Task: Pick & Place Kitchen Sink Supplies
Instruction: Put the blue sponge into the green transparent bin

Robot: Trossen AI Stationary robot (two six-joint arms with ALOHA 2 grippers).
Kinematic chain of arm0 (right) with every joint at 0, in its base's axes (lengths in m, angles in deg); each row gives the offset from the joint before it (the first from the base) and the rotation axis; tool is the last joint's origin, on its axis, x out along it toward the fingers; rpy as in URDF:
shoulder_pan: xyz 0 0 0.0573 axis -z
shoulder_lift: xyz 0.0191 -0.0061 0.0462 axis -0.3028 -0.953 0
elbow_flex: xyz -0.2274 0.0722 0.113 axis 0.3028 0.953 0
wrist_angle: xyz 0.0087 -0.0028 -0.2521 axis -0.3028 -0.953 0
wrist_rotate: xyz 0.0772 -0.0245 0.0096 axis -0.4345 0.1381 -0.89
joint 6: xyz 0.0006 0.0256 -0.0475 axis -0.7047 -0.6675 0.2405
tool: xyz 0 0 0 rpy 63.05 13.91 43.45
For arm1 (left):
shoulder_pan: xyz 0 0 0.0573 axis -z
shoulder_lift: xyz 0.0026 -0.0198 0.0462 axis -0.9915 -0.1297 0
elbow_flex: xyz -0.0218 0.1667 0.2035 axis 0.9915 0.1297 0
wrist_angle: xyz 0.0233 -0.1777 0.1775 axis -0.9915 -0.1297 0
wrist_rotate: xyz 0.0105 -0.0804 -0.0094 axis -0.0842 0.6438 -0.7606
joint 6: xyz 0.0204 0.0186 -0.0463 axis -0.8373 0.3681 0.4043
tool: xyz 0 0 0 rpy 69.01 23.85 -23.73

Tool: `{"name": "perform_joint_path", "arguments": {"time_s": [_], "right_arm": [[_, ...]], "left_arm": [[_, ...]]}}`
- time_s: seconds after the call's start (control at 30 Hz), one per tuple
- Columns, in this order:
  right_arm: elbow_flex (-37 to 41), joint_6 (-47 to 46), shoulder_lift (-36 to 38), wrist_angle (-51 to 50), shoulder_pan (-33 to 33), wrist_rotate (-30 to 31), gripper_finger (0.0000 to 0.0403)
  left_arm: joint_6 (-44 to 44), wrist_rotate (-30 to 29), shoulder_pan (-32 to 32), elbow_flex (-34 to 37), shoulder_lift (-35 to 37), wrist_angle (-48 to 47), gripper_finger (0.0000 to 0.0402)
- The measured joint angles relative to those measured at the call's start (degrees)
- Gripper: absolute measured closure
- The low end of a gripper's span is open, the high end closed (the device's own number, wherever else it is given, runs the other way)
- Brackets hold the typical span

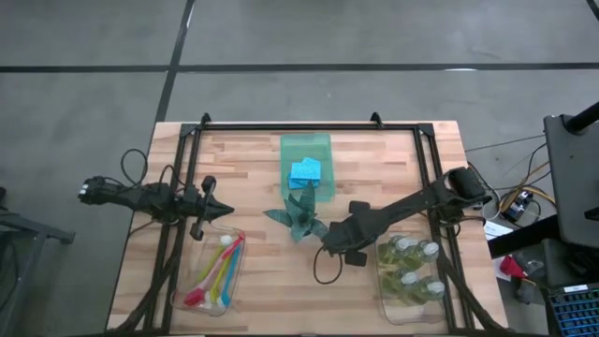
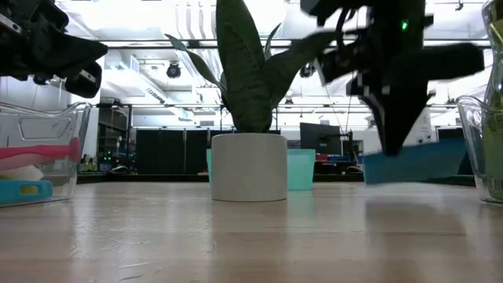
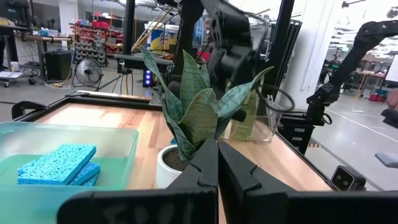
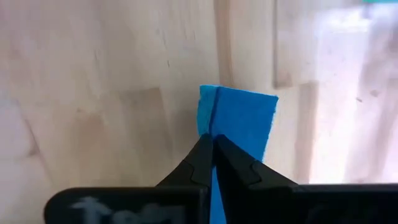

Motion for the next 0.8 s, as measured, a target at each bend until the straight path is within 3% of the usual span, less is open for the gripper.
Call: {"name": "perform_joint_path", "arguments": {"time_s": [0.13, 0.4, 0.5, 0.67, 0.8], "right_arm": [[-1.7, -0.4, 2.7, -3.7, 0.8, 0.9, 0.0394], [-3.1, -0.7, 9.0, -4.7, 3.9, 11.3, 0.0394], [-3.1, 0.5, 11.0, -4.5, 6.0, 17.8, 0.0394], [-3.1, 9.2, 13.2, 1.4, 10.1, 27.9, 0.0394], [-3.1, 23.6, 13.5, 14.7, 13.1, 29.1, 0.0394]], "left_arm": [[0.0, 0.0, 0.0, 0.0, 0.0, 0.0, 0.0401], [0.0, 0.0, 0.0, 0.0, 0.0, 0.0, 0.0401], [0.0, 0.0, 0.0, 0.0, 0.0, 0.0, 0.0401], [0.0, 0.0, 0.0, 0.0, 0.0, 0.0, 0.0401], [0.0, 0.0, 0.0, 0.0, 0.0, 0.0, 0.0401]]}}
